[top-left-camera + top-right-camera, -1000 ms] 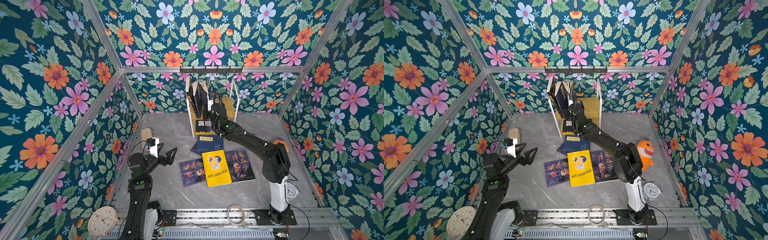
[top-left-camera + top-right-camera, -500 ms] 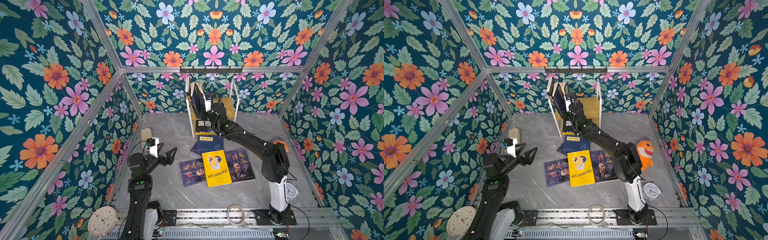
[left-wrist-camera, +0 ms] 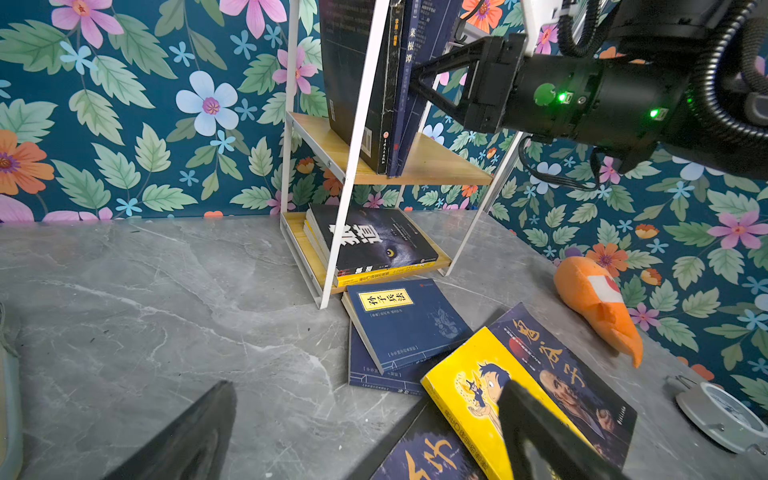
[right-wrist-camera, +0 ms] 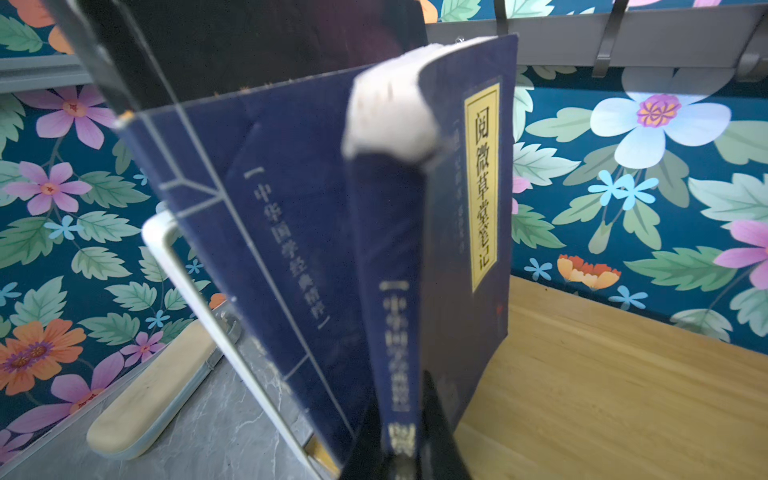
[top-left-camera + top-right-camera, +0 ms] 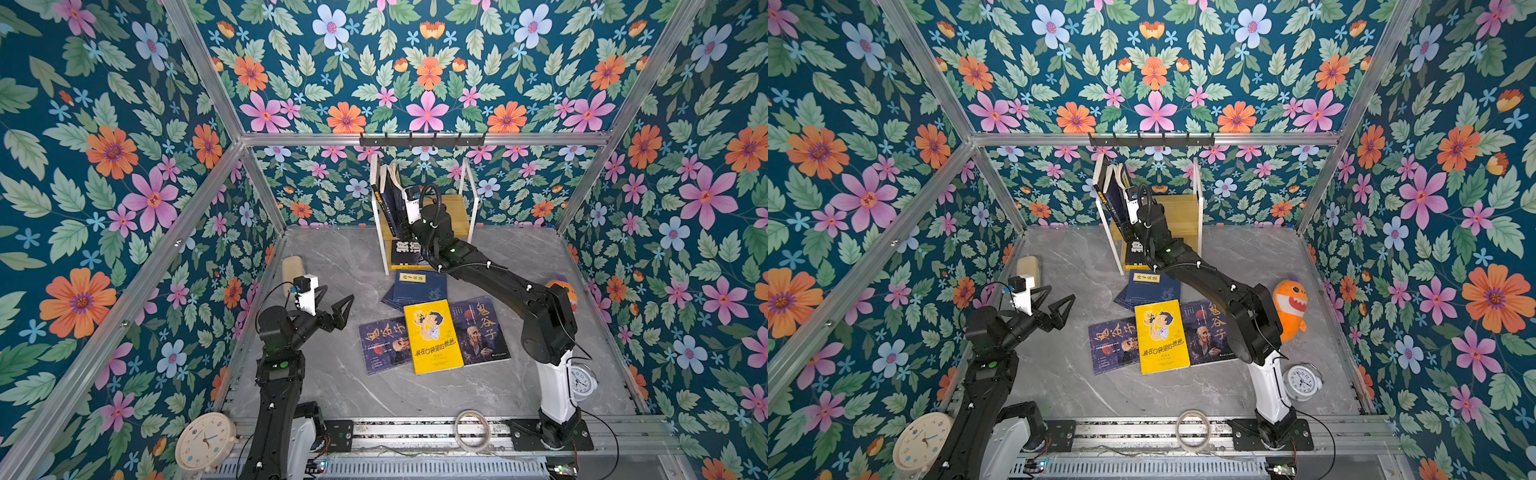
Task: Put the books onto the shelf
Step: 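Lower the blue book onto the upper shelf beside the standing books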
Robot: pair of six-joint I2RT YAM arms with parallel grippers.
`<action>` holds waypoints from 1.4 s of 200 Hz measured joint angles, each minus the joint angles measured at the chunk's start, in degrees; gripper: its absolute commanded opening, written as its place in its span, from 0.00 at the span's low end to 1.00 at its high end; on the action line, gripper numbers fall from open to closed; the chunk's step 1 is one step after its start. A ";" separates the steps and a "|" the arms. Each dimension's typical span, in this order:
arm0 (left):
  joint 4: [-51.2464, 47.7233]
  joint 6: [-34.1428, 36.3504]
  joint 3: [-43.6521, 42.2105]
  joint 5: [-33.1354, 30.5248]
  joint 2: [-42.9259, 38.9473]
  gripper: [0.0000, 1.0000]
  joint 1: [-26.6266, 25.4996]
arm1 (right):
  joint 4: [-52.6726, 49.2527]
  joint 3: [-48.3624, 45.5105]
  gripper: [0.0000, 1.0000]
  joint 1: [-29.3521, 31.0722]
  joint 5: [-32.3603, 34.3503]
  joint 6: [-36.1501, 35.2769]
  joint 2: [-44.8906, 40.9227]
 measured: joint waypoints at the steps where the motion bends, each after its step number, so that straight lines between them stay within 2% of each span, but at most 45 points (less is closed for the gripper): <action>1: 0.00 0.00 0.00 0.00 0.00 1.00 0.00 | -0.07 -0.04 0.11 0.00 -0.13 -0.02 -0.09; 36: -0.02 0.04 -0.15 -0.02 0.00 1.00 0.00 | -1.44 -1.77 0.21 0.00 -3.08 -0.81 -1.97; 73: -0.35 0.22 -0.22 -0.04 -0.11 1.00 0.00 | -6.64 -1.75 0.47 0.20 -8.39 -2.84 -2.10; 103: -0.35 0.24 -0.22 -0.04 -0.22 1.00 0.00 | -9.38 -3.26 0.53 0.13 -11.78 -3.17 -4.37; 121: -0.35 0.24 -0.22 -0.04 -0.22 1.00 0.00 | -9.38 -4.74 0.63 -0.50 -14.38 -3.30 -6.49; 137: -0.35 0.24 -0.22 -0.07 -0.22 1.00 0.00 | -9.16 -6.51 0.76 -1.57 -16.65 -3.26 -8.15; 142: -0.35 0.24 -0.22 -0.04 -0.22 1.00 0.00 | -9.03 -7.10 0.83 -1.99 -17.40 -3.19 -8.57; 148: -0.35 0.24 -0.22 -0.07 -0.22 1.00 0.00 | -8.83 -7.89 0.97 -2.64 -18.49 -2.97 -8.92; 150: -0.35 0.24 -0.22 -0.07 -0.22 1.00 0.00 | -8.81 -8.15 0.98 -2.91 -18.88 -2.97 -9.01; 181: -0.35 0.26 -0.22 -0.07 -0.31 1.00 -0.04 | -6.99 -10.19 0.99 -7.50 -23.65 -1.09 -8.39; 217: -0.37 0.26 -0.22 -0.07 -0.37 1.00 -0.07 | 0.61 -8.72 0.99 -11.54 -31.58 2.49 -3.41; 280: -0.46 0.68 -0.13 -0.09 -0.66 1.00 -0.07 | 2.43 9.60 0.98 -13.29 -46.53 6.25 9.60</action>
